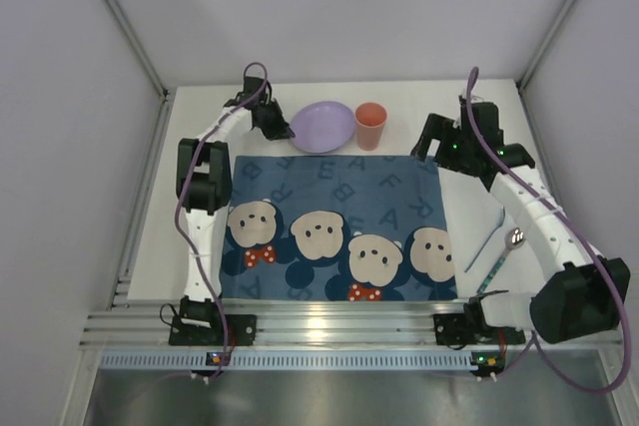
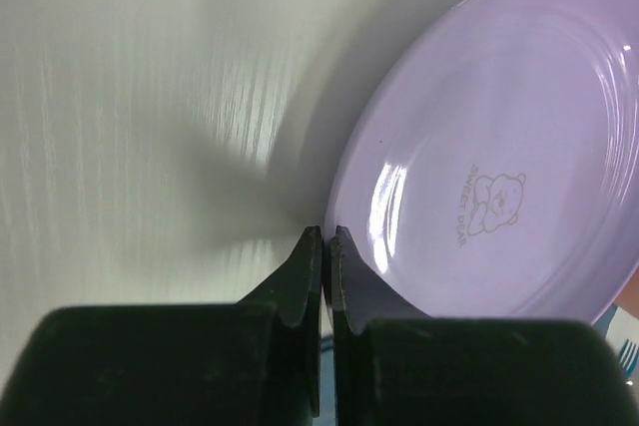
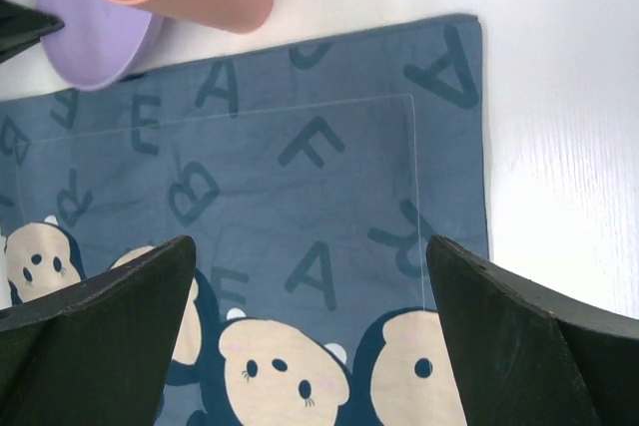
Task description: Set the dinner table for one person
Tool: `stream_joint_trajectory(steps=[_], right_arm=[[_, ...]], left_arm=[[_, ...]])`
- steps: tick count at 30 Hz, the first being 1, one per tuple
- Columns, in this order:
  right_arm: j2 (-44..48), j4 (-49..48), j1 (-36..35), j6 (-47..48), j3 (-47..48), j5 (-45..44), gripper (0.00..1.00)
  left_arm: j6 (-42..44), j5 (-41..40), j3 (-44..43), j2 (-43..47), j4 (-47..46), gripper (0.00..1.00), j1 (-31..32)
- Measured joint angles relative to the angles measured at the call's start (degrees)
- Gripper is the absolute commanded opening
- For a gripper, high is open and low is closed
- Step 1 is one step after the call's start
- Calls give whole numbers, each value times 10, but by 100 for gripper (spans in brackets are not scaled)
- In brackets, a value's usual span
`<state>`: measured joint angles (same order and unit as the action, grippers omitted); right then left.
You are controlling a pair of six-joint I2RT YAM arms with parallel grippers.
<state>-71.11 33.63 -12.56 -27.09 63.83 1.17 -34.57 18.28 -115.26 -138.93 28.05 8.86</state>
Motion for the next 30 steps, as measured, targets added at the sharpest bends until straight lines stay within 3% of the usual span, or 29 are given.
stream_joint_trajectory(steps=[9,14,18,25,30], right_arm=[[-219,-22,0,25,242,63,100],[-355,-23,0,20,397,96,100],[-455,-5,-4,20,492,97,100],[-529,47,-15,20,529,76,100],[-533,60,-26,21,528,68,96]], left_arm=[[34,0,77,157,7,0,1],[101,-11,176,302,21,0,26],[141,-21,264,366,41,0,75],[166,-29,421,397,71,0,158],[166,-52,443,397,73,0,183]])
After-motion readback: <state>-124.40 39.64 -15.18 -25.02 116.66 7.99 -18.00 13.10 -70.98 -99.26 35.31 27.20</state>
